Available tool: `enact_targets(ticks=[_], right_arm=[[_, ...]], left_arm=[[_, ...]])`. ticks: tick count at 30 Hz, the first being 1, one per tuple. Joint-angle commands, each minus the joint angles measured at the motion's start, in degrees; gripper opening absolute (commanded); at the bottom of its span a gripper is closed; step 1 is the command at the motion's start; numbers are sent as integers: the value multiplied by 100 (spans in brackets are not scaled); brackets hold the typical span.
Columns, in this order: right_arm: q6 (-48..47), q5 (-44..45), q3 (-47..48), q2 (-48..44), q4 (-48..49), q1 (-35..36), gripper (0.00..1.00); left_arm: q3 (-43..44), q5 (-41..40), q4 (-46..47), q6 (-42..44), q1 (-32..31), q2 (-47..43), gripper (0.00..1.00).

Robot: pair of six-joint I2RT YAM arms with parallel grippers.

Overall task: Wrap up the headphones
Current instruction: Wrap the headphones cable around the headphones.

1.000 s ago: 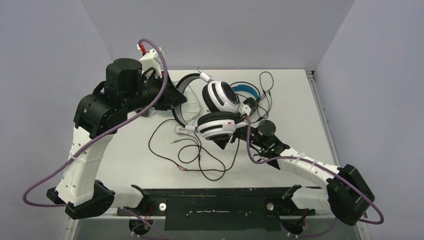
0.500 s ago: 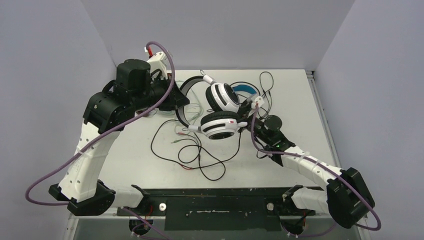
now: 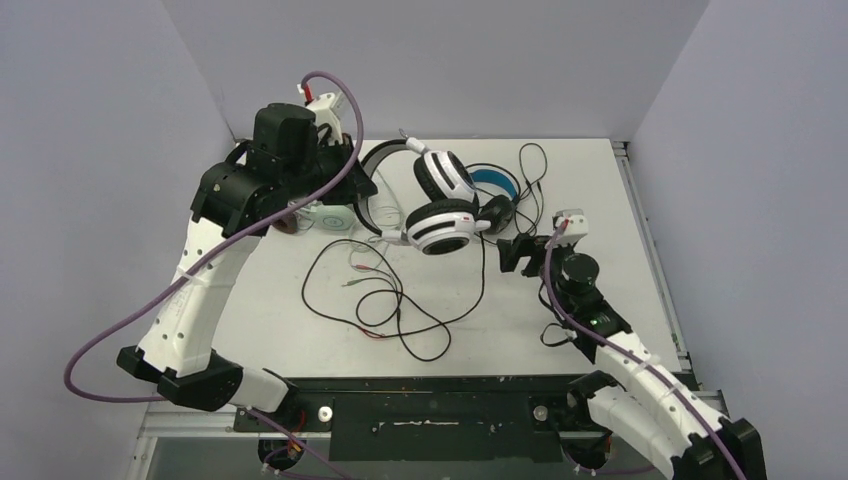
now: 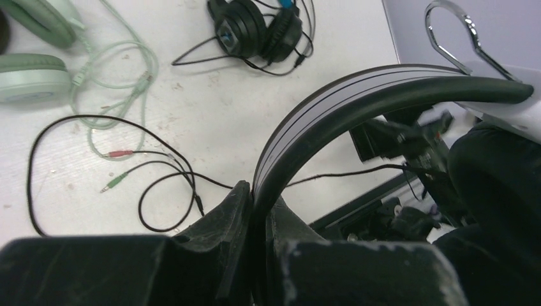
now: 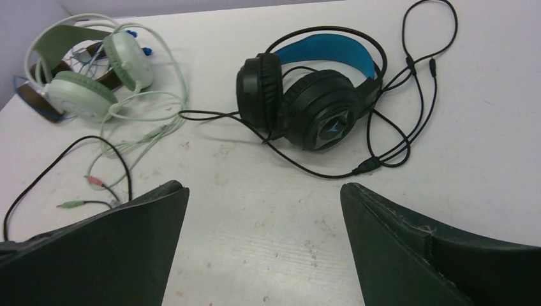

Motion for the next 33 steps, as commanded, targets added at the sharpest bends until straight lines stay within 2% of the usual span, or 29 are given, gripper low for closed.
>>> enact_targets(ticks=[1, 5, 8, 11, 17, 20, 25, 28, 32, 33], right_arm=[[18, -514, -182, -896, -70, 17, 93], [-311, -1384, -204, -1253, -363, 31, 92], [-501, -2303, -452, -1410, -38, 53, 92], [-401, -2942, -532, -1130, 559, 81, 91], [-539, -2980, -283, 133, 1628, 429, 90], [-801, -2965, 89, 839, 1797, 763, 88], [-820, -2676, 324, 1456, 2309, 973, 84], [-831, -2541, 359, 1587, 2505, 971, 76], [-901, -2663, 474, 1684, 2604, 965, 52], [-929, -2683, 504, 1700, 2599, 969, 48]], left_arm=[[578, -285, 315, -112, 321, 236, 0], [363, 381, 609, -147, 923, 313, 0], [324, 777, 804, -161, 1148, 357, 0], [324, 929, 881, -149, 1190, 350, 0], [293, 1188, 883, -192, 1301, 232, 0], [288, 1302, 849, -184, 1337, 197, 0], [118, 1530, 944, -233, 1381, 46, 0], [52, 1569, 967, -248, 1382, -32, 0], [-9, 1636, 996, -260, 1385, -89, 0], [-23, 1657, 1000, -264, 1382, -99, 0]])
